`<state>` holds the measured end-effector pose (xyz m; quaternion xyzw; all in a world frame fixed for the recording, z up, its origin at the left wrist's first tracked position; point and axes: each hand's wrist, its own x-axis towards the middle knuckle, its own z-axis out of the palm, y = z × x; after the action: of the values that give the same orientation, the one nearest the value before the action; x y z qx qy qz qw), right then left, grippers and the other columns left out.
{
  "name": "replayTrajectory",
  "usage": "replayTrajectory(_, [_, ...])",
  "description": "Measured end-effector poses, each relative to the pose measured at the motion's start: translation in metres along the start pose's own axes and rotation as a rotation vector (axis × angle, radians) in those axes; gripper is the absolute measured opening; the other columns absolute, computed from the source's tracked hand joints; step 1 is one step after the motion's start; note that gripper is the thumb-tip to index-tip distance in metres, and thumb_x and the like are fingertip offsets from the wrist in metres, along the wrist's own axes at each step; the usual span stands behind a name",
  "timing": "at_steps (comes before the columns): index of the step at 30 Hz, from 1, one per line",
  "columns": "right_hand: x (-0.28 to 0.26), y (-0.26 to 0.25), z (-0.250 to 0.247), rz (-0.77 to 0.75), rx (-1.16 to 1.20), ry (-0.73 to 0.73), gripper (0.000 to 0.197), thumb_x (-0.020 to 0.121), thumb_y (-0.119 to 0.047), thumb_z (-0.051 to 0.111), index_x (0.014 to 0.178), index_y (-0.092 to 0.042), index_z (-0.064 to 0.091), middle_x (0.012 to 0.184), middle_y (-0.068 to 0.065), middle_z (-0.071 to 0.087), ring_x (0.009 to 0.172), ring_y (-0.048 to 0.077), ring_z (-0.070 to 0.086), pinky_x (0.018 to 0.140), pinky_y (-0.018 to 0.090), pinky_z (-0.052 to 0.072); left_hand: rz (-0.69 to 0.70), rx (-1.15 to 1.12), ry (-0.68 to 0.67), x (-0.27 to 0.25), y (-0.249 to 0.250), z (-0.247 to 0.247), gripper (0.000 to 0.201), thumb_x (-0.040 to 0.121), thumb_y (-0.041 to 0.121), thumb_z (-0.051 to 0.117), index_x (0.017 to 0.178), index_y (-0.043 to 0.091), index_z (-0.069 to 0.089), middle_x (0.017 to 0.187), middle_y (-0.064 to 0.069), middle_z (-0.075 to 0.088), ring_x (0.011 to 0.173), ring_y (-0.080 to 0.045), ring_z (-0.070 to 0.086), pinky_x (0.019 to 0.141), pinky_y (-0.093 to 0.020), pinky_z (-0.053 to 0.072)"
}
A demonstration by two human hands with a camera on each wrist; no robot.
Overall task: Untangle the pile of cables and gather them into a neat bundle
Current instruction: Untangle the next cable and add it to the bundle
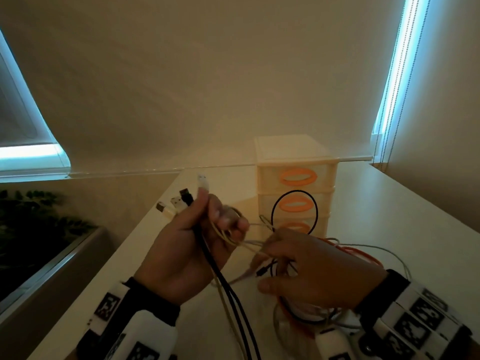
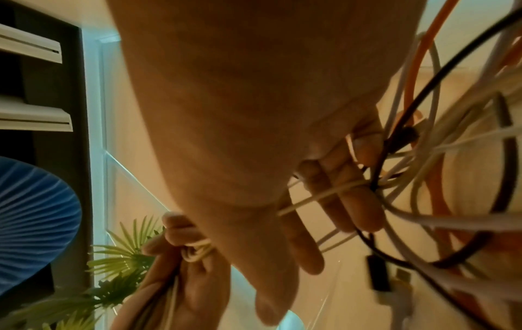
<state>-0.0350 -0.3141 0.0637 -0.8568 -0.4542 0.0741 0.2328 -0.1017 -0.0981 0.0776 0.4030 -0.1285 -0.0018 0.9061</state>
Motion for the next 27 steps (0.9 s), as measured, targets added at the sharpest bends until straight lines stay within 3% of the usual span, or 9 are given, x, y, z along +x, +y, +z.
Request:
replayTrajectory(2, [0.004, 0.006, 0.005, 0.002, 0.006, 0.097, 0.022, 0.086, -0.051, 0.072, 0.104, -0.04, 0.065, 0.104, -0.021, 0.058, 0.092, 0.0, 0.059, 0.082, 0.029, 0.055, 0.076, -0.085, 0.016, 0.003, 0.005, -0.006, 0.048, 0.107, 0.042, 0.039, 0.071, 0.013, 0.052, 0.065, -0.001, 0.046, 0.083, -0.022, 0.057, 0.082, -0.029, 0.054])
replayTrajectory(4, [0.007, 0.013, 0.009, -0.009, -0.004, 0.234, 0.015, 0.089, -0.034, 0.073, 0.1, -0.037, 0.064, 0.097, -0.022, 0.058, 0.089, -0.001, 0.057, 0.077, 0.026, 0.052, 0.108, -0.164, 0.021, 0.004, 0.012, -0.012, 0.05, 0.109, 0.043, 0.036, 0.071, 0.016, 0.051, 0.058, 0.003, 0.043, 0.076, -0.016, 0.054, 0.07, -0.025, 0.051])
replayTrajectory(7, [0.009, 0.018, 0.008, -0.014, -0.019, 0.428, 0.04, 0.086, -0.019, 0.074, 0.118, -0.04, 0.062, 0.108, -0.029, 0.054, 0.094, -0.003, 0.056, 0.079, 0.018, 0.047, 0.149, -0.246, -0.022, 0.002, 0.027, -0.022, 0.048, 0.11, 0.042, 0.036, 0.072, 0.017, 0.051, 0.055, 0.005, 0.042, 0.067, -0.012, 0.05, 0.06, -0.024, 0.045])
replayTrajectory(11, [0.011, 0.014, 0.006, -0.075, -0.013, 0.62, 0.071, 0.08, -0.012, 0.078, 0.14, -0.038, 0.051, 0.126, -0.021, 0.054, 0.097, -0.001, 0.058, 0.083, 0.016, 0.052, 0.178, -0.233, -0.093, -0.003, 0.043, -0.028, 0.043, 0.11, 0.041, 0.035, 0.076, 0.019, 0.047, 0.058, 0.004, 0.043, 0.066, -0.012, 0.048, 0.06, -0.024, 0.041])
replayTrajectory(15, [0.007, 0.015, -0.002, -0.12, 0.052, 0.743, 0.072, 0.081, -0.007, 0.078, 0.144, -0.029, 0.051, 0.139, -0.015, 0.053, 0.106, 0.0, 0.062, 0.08, 0.009, 0.053, 0.268, -0.152, 0.096, -0.005, 0.048, -0.031, 0.045, 0.109, 0.041, 0.036, 0.069, 0.023, 0.045, 0.053, 0.01, 0.035, 0.059, -0.006, 0.043, 0.053, -0.019, 0.038])
replayTrajectory(17, [0.004, 0.018, -0.007, -0.104, 0.022, 0.79, 0.068, 0.08, -0.007, 0.08, 0.141, -0.023, 0.055, 0.14, -0.008, 0.056, 0.114, 0.006, 0.06, 0.086, 0.017, 0.054, 0.307, -0.175, 0.123, -0.007, 0.055, -0.037, 0.046, 0.109, 0.039, 0.036, 0.067, 0.023, 0.046, 0.053, 0.01, 0.034, 0.058, -0.005, 0.042, 0.052, -0.018, 0.037])
replayTrajectory(20, [0.001, 0.028, -0.01, 0.02, -0.294, 0.74, 0.052, 0.079, -0.028, 0.081, 0.128, -0.026, 0.064, 0.125, -0.004, 0.065, 0.109, 0.025, 0.058, 0.084, 0.04, 0.052, 0.292, -0.248, 0.085, -0.008, 0.056, -0.042, 0.043, 0.109, 0.037, 0.039, 0.069, 0.022, 0.046, 0.054, 0.01, 0.036, 0.058, -0.007, 0.044, 0.054, -0.019, 0.035])
replayTrajectory(24, [-0.004, 0.039, -0.013, 0.248, -0.271, 0.466, 0.03, 0.079, -0.061, 0.068, 0.103, -0.042, 0.072, 0.078, -0.024, 0.055, 0.083, 0.006, 0.055, 0.074, 0.03, 0.048, 0.278, -0.175, 0.124, -0.004, 0.043, -0.035, 0.043, 0.109, 0.039, 0.038, 0.069, 0.023, 0.044, 0.053, 0.011, 0.033, 0.056, -0.005, 0.042, 0.051, -0.017, 0.034])
replayTrajectory(27, [-0.006, 0.041, -0.014, 0.279, -0.191, 0.459, 0.023, 0.079, -0.063, 0.056, 0.084, -0.043, 0.067, 0.075, -0.025, 0.059, 0.066, -0.001, 0.058, 0.068, 0.025, 0.05, 0.281, -0.136, 0.16, -0.004, 0.042, -0.032, 0.044, 0.108, 0.041, 0.038, 0.068, 0.024, 0.043, 0.053, 0.011, 0.032, 0.055, -0.004, 0.04, 0.05, -0.017, 0.034])
